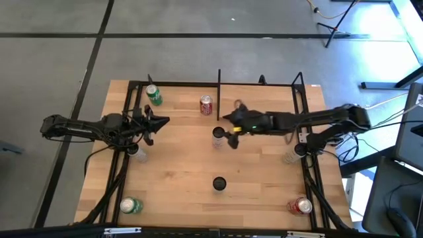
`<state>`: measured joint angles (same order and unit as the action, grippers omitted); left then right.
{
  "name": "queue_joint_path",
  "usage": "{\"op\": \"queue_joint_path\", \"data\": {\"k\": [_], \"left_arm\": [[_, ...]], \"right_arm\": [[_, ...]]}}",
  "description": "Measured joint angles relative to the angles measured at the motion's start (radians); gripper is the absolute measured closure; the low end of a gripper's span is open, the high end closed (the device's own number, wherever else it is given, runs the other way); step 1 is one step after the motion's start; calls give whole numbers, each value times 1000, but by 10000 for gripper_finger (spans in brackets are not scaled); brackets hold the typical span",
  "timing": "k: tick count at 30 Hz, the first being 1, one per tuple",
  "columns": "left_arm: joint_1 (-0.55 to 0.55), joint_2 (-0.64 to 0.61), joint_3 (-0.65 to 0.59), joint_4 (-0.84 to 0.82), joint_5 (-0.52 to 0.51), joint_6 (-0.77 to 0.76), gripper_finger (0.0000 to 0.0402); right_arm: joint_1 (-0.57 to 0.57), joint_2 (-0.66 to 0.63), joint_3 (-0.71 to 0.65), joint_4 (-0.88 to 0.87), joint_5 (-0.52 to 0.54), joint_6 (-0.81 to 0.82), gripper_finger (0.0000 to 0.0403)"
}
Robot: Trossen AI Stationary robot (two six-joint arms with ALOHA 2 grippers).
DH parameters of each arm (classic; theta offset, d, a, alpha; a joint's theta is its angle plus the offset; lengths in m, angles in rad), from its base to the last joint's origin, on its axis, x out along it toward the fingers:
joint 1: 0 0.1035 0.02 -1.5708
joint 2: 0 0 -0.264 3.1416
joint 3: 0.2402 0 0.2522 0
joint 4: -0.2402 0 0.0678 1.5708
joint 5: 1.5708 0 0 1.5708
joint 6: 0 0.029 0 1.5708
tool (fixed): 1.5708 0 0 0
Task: Place canned beverage on shelf
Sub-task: Put the top white pink soda can on the shelf
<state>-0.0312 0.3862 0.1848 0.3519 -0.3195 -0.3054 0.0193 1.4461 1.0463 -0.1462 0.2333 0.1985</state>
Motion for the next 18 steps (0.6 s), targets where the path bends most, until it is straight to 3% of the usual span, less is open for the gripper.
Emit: {"op": "queue_joint_path", "data": {"k": [6,11,18], "left_arm": [[0,0,0,0,17,-2,382],[0,0,0,-4,19,-2,382],[0,0,0,-7,19,0,382]], "right_arm": [[0,116,92,-83,-43,1,21],[0,158,102,-104,-99,4,18],[0,192,103,-115,-66,-1,18]]}}
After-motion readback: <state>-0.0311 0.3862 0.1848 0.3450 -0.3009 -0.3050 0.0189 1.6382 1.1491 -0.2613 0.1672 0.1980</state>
